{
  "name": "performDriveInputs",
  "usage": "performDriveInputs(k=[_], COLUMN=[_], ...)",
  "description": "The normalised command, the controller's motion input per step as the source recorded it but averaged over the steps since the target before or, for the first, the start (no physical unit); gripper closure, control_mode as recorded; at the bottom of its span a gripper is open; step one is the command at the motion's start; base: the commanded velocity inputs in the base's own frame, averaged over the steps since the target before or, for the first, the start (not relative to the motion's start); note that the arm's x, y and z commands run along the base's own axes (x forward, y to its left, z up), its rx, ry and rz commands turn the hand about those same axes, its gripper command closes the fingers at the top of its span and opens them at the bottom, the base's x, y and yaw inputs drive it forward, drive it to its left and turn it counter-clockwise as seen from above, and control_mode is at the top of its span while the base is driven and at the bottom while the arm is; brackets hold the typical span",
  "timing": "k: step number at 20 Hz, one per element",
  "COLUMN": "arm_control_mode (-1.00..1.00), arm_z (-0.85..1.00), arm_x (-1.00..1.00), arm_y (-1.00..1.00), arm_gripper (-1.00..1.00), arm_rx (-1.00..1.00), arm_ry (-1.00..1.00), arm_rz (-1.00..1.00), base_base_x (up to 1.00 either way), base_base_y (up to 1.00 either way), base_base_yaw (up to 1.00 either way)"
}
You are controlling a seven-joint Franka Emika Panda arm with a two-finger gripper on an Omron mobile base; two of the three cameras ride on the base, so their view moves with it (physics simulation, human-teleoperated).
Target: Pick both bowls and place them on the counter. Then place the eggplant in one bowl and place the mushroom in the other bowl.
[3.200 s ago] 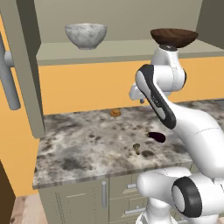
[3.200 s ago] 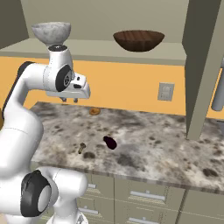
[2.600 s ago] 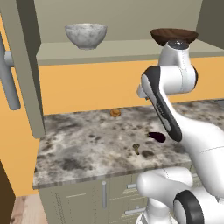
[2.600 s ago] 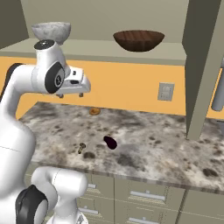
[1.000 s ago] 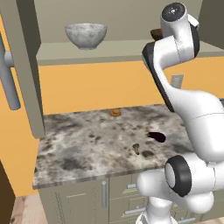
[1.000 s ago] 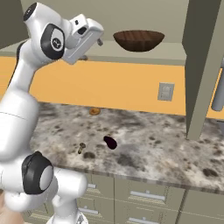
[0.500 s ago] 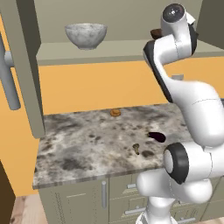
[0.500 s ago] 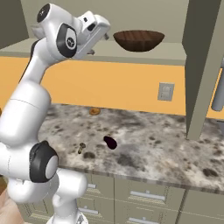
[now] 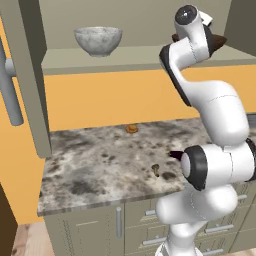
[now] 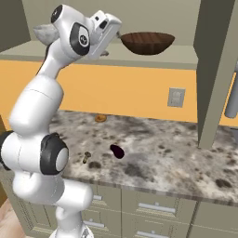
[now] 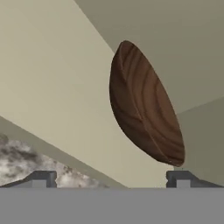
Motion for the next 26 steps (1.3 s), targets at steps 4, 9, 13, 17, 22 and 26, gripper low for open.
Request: performDriveInputs(k=[4, 9, 13, 17, 22, 26], arm_control_mode=[-1.0, -1.0, -1.0, -1.0, -1.0, -1.0], arm_z=[0.0, 0.0, 0.0, -0.07, -0.12, -0.11], arm_x=[0.46, 0.34, 0.35, 0.37, 0.13, 0.11], arm_y=[-0.16, -0.2, -0.27, -0.23, -0.17, -0.19], arm_gripper=[-1.0, -1.0, -1.0, -1.0, -1.0, -1.0], arm_rx=[-0.08, -0.04, -0.02, -0.01, 0.0, 0.0], arm_ry=[0.05, 0.03, 0.02, 0.04, 0.03, 0.03], arm_rz=[0.0, 0.0, 0.0, 0.0, 0.02, 0.05], base_base_x=[0.0, 0.0, 0.0, 0.0, 0.0, 0.0], base_base_y=[0.0, 0.0, 0.0, 0.0, 0.0, 0.0], base_base_yaw=[0.0, 0.0, 0.0, 0.0, 0.0, 0.0])
